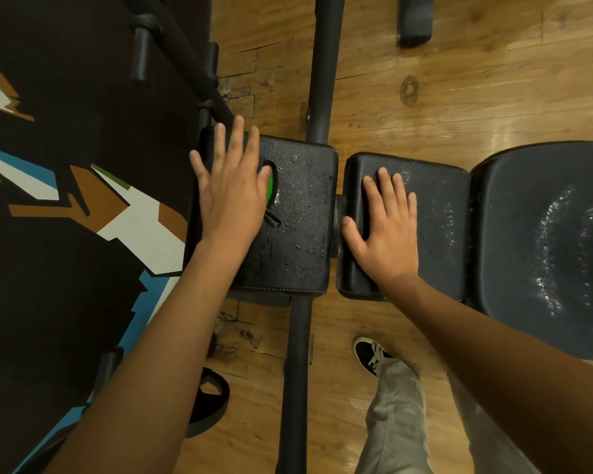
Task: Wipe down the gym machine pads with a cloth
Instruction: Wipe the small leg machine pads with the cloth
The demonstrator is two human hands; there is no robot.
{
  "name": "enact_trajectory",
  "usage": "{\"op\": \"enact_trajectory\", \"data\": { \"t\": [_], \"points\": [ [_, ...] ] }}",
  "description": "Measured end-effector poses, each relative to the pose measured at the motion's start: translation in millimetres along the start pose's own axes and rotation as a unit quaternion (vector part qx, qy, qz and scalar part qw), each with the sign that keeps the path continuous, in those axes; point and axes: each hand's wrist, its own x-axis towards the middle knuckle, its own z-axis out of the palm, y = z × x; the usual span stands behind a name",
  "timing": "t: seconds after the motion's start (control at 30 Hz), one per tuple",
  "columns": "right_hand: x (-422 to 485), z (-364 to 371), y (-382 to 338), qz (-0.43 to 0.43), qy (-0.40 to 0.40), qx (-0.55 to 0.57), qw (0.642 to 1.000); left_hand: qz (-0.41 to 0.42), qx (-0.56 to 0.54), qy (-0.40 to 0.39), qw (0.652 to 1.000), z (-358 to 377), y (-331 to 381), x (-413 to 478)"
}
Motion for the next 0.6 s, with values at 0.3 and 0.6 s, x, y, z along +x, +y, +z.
{"op": "enact_trajectory", "data": {
  "t": [0.3,0.6],
  "points": [
    [0,0,0,0.001,0.000,0.004,1.000,-0.010,-0.015,-0.009,1.000,12,-12,-105],
    [0,1,-1,0.000,0.008,0.003,1.000,0.000,-0.002,-0.012,1.000,15,-10,-95]
  ]
}}
